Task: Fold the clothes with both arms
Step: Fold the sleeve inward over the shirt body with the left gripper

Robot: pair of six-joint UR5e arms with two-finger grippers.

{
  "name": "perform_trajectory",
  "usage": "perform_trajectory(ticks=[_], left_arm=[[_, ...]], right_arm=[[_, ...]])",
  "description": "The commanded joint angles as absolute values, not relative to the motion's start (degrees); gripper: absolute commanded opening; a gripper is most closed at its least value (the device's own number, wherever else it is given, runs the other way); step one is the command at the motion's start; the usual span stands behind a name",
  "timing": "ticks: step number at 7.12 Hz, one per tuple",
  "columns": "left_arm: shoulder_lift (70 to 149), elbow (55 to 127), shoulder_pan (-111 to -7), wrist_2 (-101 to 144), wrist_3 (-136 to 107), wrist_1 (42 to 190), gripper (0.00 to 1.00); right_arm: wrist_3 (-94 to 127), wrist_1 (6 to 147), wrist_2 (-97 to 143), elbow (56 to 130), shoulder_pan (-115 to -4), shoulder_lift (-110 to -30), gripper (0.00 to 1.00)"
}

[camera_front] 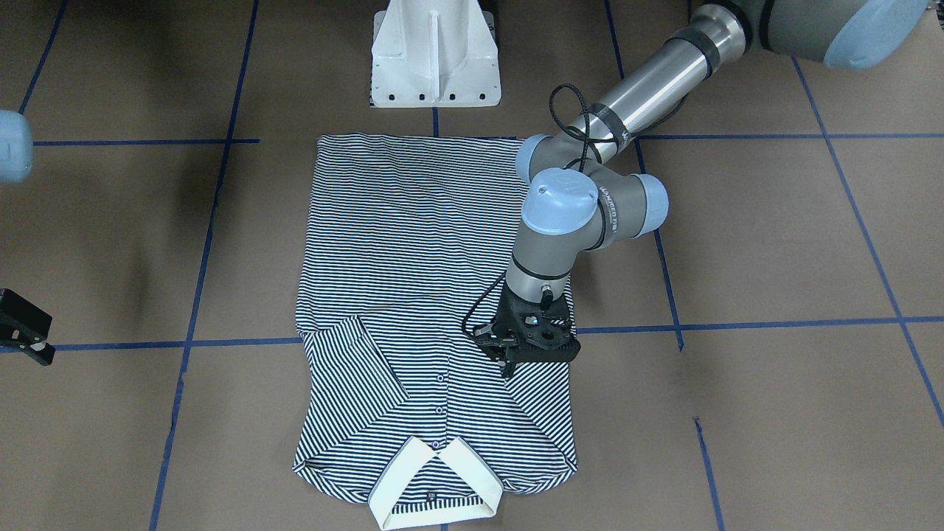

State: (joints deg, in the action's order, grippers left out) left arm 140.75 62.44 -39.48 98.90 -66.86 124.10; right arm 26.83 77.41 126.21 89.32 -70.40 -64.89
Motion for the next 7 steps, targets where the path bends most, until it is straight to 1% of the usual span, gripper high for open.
perform_trajectory(ticks=[1, 2, 3, 4, 5, 6, 7], left_arm=[[141.0, 63.1, -38.9, 98.8, -61.4, 124.6, 1.00], [140.3, 65.5, -38.9, 99.2, -61.2, 124.1, 1.00], [137.5, 69.6, -38.9, 99.3, -60.8, 123.7, 1.00], [134.1, 74.8, -38.9, 100.1, -60.8, 121.9, 1.00], [131.4, 80.8, -38.9, 101.8, -60.8, 118.4, 1.00], [128.1, 88.0, -38.8, 101.8, -60.8, 115.1, 1.00], [122.9, 95.5, -38.5, 101.7, -61.1, 114.2, 1.00]], right_arm=[[26.9, 77.3, 126.5, 89.6, -70.3, -64.8, 1.00], [27.1, 77.3, 126.3, 90.4, -69.9, -64.9, 1.00], [28.6, 77.3, 126.5, 91.8, -69.7, -65.1, 1.00], [36.2, 77.3, 126.1, 95.2, -66.8, -65.6, 1.00], [42.9, 77.5, 125.6, 99.8, -63.8, -66.3, 1.00], [52.5, 77.4, 123.5, 106.5, -58.7, -69.3, 1.00], [59.9, 77.6, 117.7, 114.3, -51.5, -73.3, 1.00]])
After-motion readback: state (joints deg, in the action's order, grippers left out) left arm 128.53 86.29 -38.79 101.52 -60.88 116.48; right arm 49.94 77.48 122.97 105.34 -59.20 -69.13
